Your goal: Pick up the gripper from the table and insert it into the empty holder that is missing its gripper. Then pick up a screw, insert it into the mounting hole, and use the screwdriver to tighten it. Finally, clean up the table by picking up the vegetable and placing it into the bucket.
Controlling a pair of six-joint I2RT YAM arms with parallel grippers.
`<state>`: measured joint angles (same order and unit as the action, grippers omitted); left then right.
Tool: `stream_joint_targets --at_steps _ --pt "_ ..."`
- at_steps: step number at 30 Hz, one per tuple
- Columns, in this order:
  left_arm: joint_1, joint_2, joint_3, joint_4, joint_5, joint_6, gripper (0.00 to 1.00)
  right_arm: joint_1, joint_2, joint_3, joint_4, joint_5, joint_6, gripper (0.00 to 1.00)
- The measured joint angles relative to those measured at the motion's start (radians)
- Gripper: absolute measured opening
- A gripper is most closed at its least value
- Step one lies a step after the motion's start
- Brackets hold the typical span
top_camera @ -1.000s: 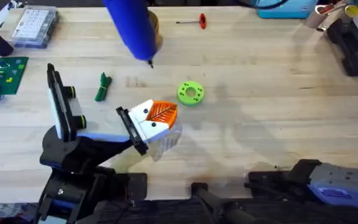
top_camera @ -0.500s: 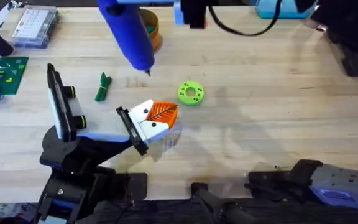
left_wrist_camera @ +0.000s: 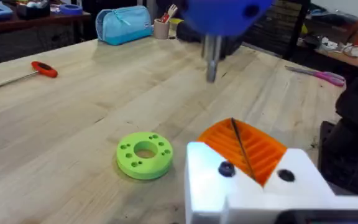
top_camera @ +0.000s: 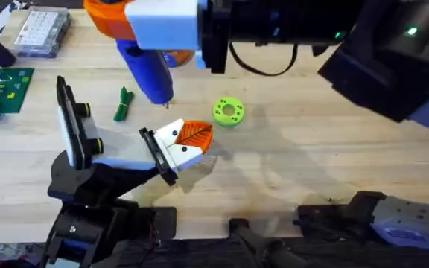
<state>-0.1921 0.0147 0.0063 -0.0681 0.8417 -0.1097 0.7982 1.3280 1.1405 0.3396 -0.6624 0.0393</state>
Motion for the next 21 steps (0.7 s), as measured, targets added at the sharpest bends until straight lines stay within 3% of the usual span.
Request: stream_joint_targets --at_steps 21 --pt "0.000 0.000 0.000 0.000 0.000 0.000 0.015 0.026 -0.061 -0.105 0.010 0.004 0.019 0.027"
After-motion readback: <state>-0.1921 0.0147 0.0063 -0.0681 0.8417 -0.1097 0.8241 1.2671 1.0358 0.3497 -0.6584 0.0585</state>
